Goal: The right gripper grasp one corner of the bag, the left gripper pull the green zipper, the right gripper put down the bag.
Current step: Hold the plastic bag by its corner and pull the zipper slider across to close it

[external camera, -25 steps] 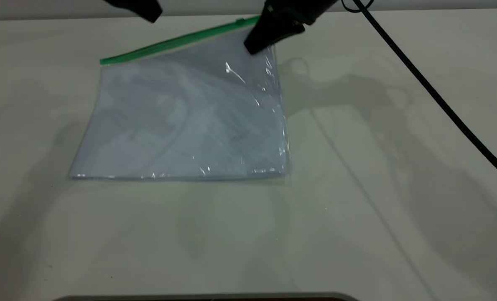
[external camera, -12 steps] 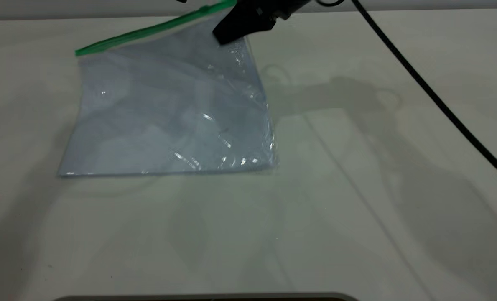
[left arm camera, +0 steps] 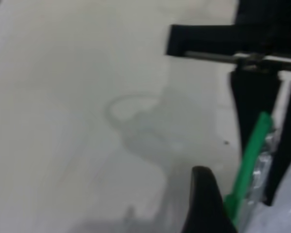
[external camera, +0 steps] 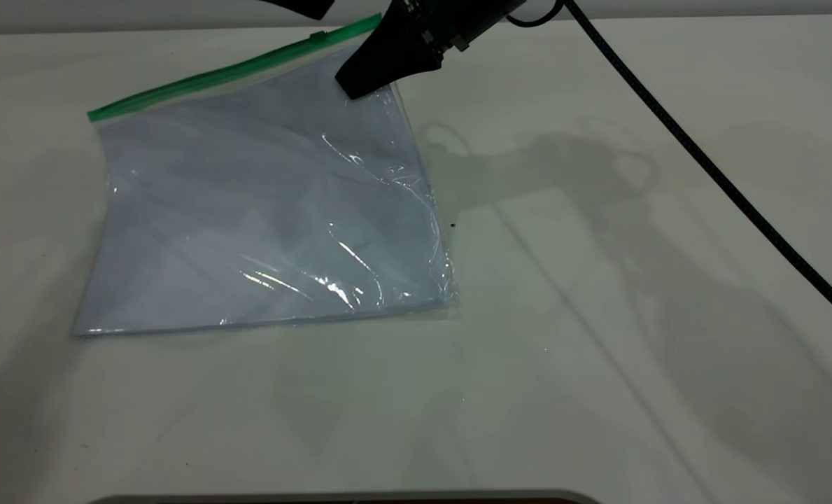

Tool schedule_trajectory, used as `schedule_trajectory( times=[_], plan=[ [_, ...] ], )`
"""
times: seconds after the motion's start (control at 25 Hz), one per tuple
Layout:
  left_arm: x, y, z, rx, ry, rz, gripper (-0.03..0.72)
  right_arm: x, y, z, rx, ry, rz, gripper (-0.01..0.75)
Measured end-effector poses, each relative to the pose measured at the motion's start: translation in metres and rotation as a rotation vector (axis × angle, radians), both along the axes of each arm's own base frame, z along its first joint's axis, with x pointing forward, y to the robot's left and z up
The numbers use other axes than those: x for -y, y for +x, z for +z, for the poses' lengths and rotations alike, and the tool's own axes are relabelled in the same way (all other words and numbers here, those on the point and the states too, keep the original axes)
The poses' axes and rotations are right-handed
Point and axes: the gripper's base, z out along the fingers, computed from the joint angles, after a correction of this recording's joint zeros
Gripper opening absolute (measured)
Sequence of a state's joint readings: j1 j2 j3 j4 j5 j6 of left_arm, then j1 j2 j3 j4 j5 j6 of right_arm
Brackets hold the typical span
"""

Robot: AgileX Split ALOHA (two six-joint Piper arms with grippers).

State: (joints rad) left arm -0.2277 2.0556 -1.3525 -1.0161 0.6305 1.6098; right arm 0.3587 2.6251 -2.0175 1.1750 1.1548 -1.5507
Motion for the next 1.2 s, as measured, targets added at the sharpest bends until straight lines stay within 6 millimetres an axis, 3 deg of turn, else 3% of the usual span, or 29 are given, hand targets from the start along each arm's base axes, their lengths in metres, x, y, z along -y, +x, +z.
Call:
schedule_trajectory(
  times=[0.36,0.64,0.88,1.2],
  plan=[
    [-0.001,-0.004,-0.005,-0.026,0.031,-0.043,0.538,0.000,0.000,0.000,0.001,0.000,0.001,0.033],
    [-0.001,0.002,-0.033,-0.057,0.047,-0.020,0.538,0.000,0.000,0.000,0.001,0.000,0.001,0.033],
    [0.002,0.009,-0.026,-0.013,0.008,-0.014,0.525,0.000,0.000,0.000,0.002,0.000,0.001,0.033],
    [0.003,0.009,-0.025,-0.011,0.006,-0.019,0.443,0.000,0.000,0.000,0.002,0.000,0.001,0.033]
  ],
)
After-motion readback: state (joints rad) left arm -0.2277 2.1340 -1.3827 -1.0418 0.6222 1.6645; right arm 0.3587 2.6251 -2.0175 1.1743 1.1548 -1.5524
